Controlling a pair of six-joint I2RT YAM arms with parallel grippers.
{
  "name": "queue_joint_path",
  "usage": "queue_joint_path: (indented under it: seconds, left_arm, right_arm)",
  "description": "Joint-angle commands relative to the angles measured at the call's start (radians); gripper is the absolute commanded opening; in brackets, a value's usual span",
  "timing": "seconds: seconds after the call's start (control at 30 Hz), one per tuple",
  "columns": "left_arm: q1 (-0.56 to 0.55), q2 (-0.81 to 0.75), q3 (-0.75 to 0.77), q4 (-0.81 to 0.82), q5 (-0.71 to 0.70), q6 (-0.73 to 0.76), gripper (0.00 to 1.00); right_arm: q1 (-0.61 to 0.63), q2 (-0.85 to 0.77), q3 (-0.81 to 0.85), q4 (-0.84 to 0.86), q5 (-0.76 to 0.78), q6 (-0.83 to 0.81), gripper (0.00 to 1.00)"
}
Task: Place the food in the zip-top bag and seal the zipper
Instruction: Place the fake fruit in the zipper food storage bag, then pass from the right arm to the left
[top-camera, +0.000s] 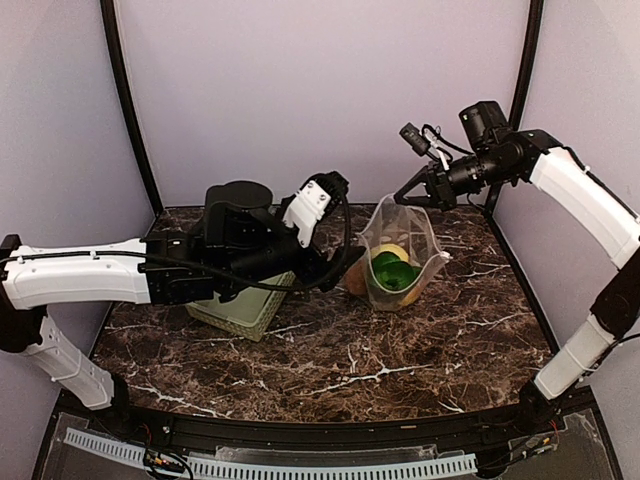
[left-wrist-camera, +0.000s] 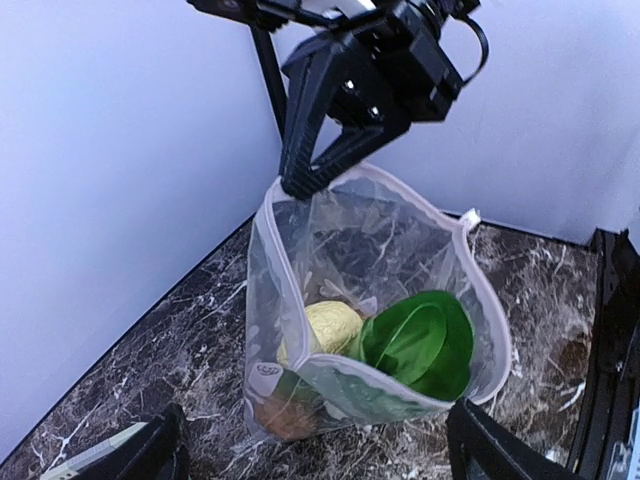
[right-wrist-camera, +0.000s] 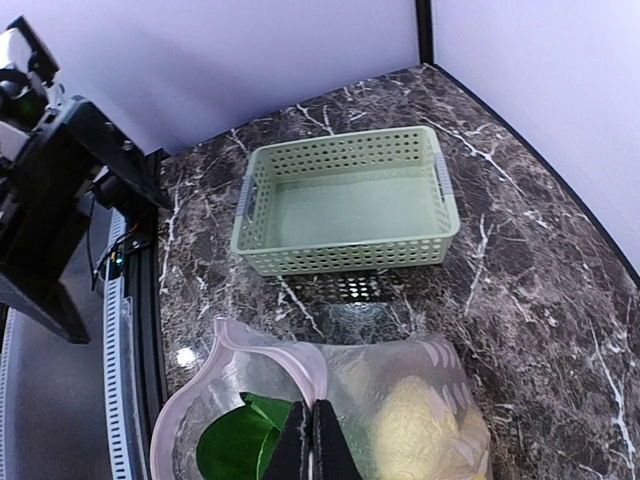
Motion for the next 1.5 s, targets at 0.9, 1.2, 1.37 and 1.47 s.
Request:
queue_joint_path:
  seconds: [0.9, 1.2, 1.37, 1.47]
  left_arm:
    - [0.005, 0.096, -0.219, 0.409, 0.078, 0.13, 0.65]
    - [0.04, 0.014, -0.263, 0.345, 0.095, 0.129, 0.58]
    - [0.092, 0.018, -0.244, 0.359, 0.146, 0.111, 0.59]
    - [0.107, 0.044, -0.234, 0.379, 0.183, 0.11, 0.59]
  right_arm:
    - [0.07, -0.014, -0.081, -0.011, -0.099, -0.061, 0.0]
    - [0.079, -0.008, -0.059, -0.022, -0.097, -0.056, 0.0]
    - [0.101, 0.002, -0.056, -0.028, -0.082, -0.057, 0.0]
    - [0.102, 0.001, -0.055, -0.031, -0.075, -0.055, 0.0]
